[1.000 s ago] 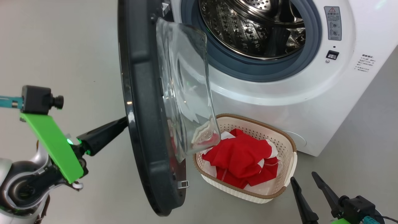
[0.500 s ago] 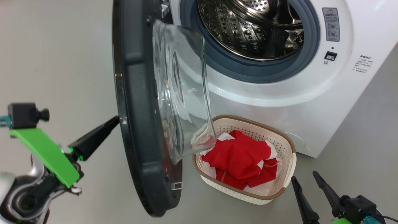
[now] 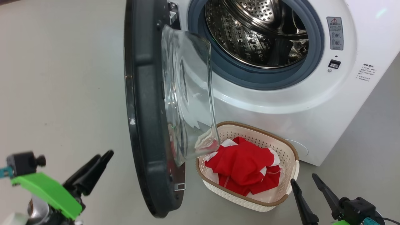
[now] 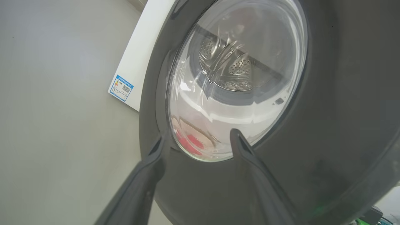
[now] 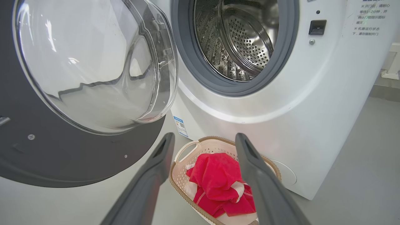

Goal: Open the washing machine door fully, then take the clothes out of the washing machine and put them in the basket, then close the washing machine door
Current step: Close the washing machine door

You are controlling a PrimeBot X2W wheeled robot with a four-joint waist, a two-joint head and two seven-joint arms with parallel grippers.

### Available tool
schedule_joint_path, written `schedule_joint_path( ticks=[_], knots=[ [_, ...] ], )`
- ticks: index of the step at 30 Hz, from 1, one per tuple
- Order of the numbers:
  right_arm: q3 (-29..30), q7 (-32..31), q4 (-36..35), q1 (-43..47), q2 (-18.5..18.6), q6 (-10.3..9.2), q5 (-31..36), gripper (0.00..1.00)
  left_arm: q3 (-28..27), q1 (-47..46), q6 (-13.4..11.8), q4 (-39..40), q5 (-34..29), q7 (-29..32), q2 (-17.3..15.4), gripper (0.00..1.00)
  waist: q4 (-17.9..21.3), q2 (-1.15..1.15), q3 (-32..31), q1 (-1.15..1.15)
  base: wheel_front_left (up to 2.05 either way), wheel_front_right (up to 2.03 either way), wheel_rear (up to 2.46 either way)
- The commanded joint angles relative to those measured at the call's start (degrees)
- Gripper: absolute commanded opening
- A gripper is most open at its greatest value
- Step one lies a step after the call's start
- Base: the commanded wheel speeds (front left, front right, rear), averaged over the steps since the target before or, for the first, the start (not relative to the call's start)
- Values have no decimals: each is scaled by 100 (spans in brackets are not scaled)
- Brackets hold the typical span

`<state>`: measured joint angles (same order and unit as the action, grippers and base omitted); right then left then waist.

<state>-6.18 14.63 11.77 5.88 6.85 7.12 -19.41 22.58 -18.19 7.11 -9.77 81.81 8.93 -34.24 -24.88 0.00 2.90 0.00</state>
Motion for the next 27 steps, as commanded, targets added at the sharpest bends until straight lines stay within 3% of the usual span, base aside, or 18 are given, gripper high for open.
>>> schedule_joint_path(
  ticks=[1,20,27],
  knots=[
    [-133,37,-112,-59,69,36,47,100,-190,-28,37,-18,-133,-207,-300,100,-1,0,-20,0,0,0,0],
    [-173,37,-71,52,30,36,22,100,525,755,37,-1101,-251,-2049,82,100,102,0,-192,0,0,0,0],
    [-38,37,-113,71,12,36,29,100,543,756,37,-1392,-838,-2379,232,100,176,0,-218,0,0,0,0]
  ],
)
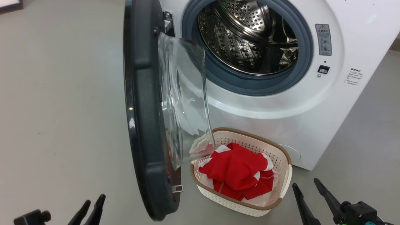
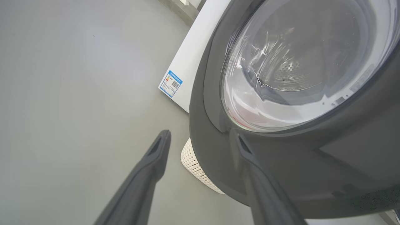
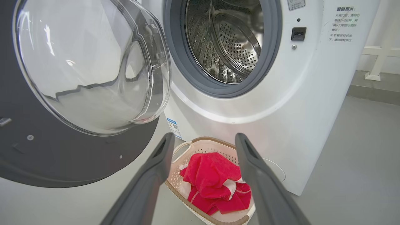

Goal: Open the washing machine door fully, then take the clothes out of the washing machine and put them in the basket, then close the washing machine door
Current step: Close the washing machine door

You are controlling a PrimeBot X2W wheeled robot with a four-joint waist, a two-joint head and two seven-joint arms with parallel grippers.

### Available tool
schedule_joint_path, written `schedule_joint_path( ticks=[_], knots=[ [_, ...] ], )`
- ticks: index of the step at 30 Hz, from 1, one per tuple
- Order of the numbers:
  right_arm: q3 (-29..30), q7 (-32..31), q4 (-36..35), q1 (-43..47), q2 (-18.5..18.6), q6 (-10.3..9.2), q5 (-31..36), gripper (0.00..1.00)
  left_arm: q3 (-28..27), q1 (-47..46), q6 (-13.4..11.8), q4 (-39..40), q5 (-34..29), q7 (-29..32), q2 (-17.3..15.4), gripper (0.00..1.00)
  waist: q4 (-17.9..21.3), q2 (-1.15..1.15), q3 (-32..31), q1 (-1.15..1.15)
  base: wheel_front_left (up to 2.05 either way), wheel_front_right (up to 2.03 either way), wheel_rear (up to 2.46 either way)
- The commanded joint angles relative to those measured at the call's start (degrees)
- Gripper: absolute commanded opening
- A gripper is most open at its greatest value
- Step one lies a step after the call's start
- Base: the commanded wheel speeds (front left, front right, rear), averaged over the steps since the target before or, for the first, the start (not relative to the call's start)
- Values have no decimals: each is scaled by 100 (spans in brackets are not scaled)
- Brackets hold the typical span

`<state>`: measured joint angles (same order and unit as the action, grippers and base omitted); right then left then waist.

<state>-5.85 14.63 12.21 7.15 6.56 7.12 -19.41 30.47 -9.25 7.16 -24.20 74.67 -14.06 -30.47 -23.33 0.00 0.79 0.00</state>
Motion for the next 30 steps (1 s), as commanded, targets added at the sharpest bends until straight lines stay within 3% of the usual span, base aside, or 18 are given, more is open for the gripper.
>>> schedule_joint_path(
  ticks=[1,6,13,18,25,30],
  knots=[
    [-71,37,-157,-56,41,36,29,100,-246,-138,33,50,-124,-81,-145,100,22,0,-8,0,0,0,0],
    [39,37,-220,-62,25,36,11,100,-1083,-12,33,95,-1352,-91,237,100,70,0,11,0,0,0,0],
    [97,37,-283,-99,25,36,27,100,-2195,442,33,511,-3507,-93,998,100,130,0,90,0,0,0,0],
    [133,37,-327,-135,28,36,22,100,-2811,660,33,879,-4711,-93,1513,100,154,0,130,0,0,0,0],
    [213,37,-419,-154,4,36,7,100,-3389,842,33,1308,-5836,-94,2040,100,163,0,144,0,0,0,0],
    [211,37,-405,-144,-8,36,10,100,-3564,939,33,1291,-6122,-94,2255,100,175,0,130,0,0,0,0]
  ],
)
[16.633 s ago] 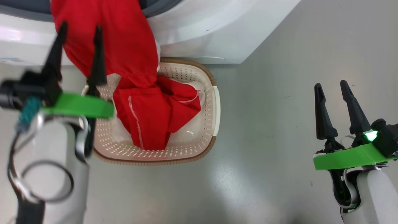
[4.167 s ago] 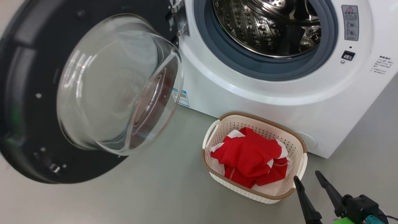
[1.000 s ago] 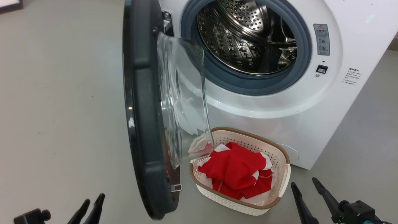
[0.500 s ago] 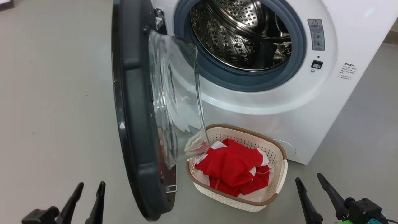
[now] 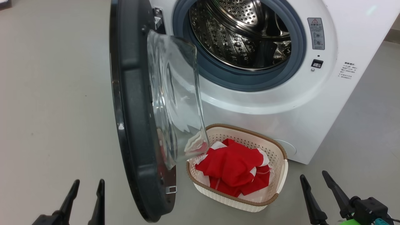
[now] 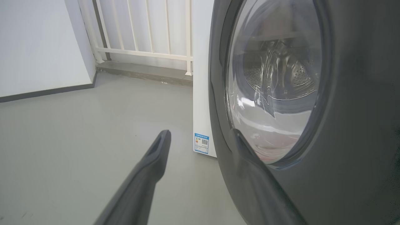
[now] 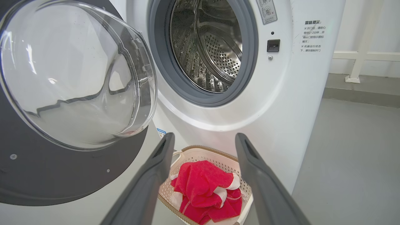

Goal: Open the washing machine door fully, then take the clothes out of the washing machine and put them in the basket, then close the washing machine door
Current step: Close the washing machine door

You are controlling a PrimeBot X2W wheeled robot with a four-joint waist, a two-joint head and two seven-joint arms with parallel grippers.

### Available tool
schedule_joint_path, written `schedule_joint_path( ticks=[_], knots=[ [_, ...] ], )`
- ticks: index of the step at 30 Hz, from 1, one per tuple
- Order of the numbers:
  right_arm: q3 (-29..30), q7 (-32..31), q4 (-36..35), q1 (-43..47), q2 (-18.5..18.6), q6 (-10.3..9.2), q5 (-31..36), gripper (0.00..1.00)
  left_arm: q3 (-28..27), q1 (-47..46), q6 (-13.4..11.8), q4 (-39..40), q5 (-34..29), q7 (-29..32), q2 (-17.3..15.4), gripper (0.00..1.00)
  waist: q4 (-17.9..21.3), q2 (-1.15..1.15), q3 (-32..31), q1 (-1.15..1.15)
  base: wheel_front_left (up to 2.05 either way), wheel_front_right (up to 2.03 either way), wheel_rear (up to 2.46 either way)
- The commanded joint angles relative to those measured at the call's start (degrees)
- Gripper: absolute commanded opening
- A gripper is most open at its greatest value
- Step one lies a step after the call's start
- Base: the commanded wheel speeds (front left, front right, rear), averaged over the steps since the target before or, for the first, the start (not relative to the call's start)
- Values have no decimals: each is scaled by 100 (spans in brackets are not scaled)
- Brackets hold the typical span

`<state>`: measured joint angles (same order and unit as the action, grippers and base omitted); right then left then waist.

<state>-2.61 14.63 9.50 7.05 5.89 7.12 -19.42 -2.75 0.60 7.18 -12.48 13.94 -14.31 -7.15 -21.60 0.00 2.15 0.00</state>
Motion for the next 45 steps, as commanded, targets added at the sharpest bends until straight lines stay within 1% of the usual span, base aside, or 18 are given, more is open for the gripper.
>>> schedule_joint_path(
  ticks=[1,8,18,22,24,25,26,27,28,29,34,37,42,45],
  knots=[
    [-116,37,-120,-126,54,36,13,100,-260,-33,31,111,-77,-68,-49,100,1,0,-9,0,0,0,0],
    [-120,37,-81,-123,35,36,20,100,-359,-5,31,126,-185,-69,74,100,-5,0,16,0,0,0,0],
    [-133,37,-58,-149,40,36,31,100,-420,-8,31,145,-228,-69,114,100,10,0,12,0,0,0,0],
    [-140,37,-47,-130,37,36,22,100,-393,-15,31,249,-111,-69,127,100,4,0,-12,0,0,0,0],
    [-145,37,-44,-124,36,36,18,100,-346,-25,31,333,156,-69,145,100,1,0,-25,0,0,0,0],
    [-147,37,-43,-121,35,36,17,100,-292,-22,31,375,264,-69,118,79,2,0,-32,0,0,0,0],
    [-150,37,-44,-117,32,36,16,100,-238,-20,31,433,376,-69,84,51,3,0,-39,0,0,0,0],
    [-152,37,-45,-113,30,36,16,100,-192,-20,31,491,538,-69,64,36,4,0,-48,0,0,0,0],
    [-154,37,-47,-108,27,36,14,100,-146,-22,31,561,686,-69,26,12,3,0,-55,0,0,0,0],
    [-157,37,-48,-104,24,36,12,100,-114,-27,31,639,794,-69,-26,0,3,0,-59,0,0,0,0],
    [-192,37,-48,-96,4,36,11,100,115,-54,31,1073,1412,-69,-221,0,25,0,-73,0,0,0,0],
    [-199,37,-56,-105,-9,36,12,100,390,-70,31,1355,1766,-69,-416,0,51,0,-50,0,0,0,0],
    [-210,37,-55,-149,-29,36,8,100,836,-144,31,1584,2079,-69,-780,0,130,0,10,0,0,0,0],
    [-207,37,-53,-186,-44,36,9,100,1066,-219,31,1603,2140,-69,-956,0,208,0,60,0,0,0,0]
  ],
)
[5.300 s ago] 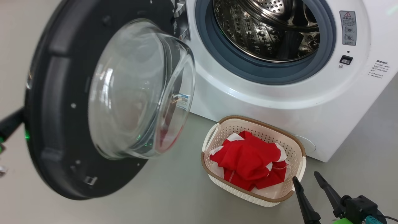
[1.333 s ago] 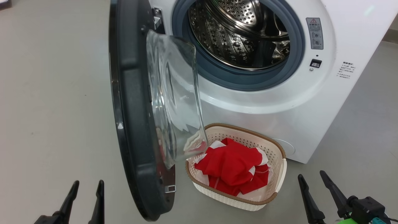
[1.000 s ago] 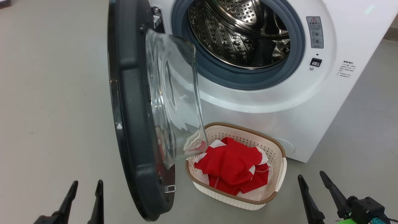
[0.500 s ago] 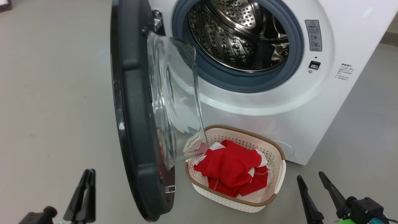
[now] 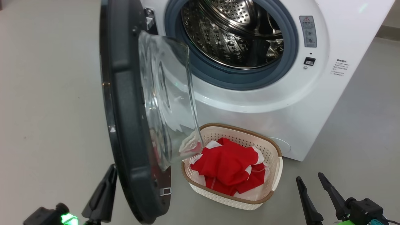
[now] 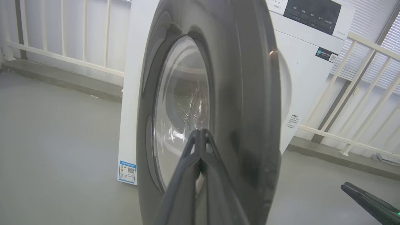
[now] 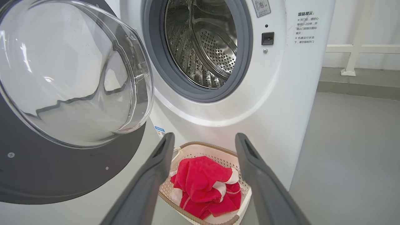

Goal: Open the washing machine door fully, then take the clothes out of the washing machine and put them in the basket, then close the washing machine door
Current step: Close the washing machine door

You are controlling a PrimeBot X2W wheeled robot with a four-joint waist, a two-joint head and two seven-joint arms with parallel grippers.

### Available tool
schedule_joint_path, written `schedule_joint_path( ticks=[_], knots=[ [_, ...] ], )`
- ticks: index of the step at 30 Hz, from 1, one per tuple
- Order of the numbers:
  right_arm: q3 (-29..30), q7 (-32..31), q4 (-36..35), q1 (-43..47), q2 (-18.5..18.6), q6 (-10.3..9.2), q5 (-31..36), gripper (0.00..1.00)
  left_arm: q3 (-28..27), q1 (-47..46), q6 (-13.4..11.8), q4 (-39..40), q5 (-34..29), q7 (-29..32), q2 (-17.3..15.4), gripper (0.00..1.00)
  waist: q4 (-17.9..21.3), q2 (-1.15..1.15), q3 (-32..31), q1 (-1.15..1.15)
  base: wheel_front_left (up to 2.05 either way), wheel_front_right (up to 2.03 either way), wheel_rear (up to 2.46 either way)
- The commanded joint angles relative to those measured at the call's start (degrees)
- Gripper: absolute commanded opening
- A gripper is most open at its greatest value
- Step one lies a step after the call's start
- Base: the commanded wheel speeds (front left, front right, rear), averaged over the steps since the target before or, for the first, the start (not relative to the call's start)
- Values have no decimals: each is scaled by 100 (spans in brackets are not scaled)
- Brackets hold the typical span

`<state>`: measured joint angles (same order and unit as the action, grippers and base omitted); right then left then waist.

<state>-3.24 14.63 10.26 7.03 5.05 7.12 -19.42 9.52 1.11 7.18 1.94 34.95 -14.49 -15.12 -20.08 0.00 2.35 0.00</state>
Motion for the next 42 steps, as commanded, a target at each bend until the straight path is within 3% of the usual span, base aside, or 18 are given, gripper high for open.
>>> schedule_joint_path(
  ticks=[1,9,19,28,42],
  knots=[
    [-148,37,-128,-199,36,36,10,100,-85,-294,31,162,41,-51,-205,0,87,0,53,0,0,0,0],
    [-97,37,-176,-311,15,36,20,100,329,-591,31,269,-10,-51,-318,0,379,0,265,0,0,0,0],
    [-41,37,-215,-470,-41,36,17,100,740,-1168,31,214,-266,-51,-148,0,869,0,463,0,0,0,0],
    [35,37,-272,-664,-113,36,18,100,1141,-2173,31,-330,-475,-51,96,0,1335,0,761,0,0,0,0],
    [114,37,-325,-1020,-198,36,-35,100,1201,-3773,31,-1440,-408,-51,381,0,2127,0,1302,0,0,0,0]
  ],
)
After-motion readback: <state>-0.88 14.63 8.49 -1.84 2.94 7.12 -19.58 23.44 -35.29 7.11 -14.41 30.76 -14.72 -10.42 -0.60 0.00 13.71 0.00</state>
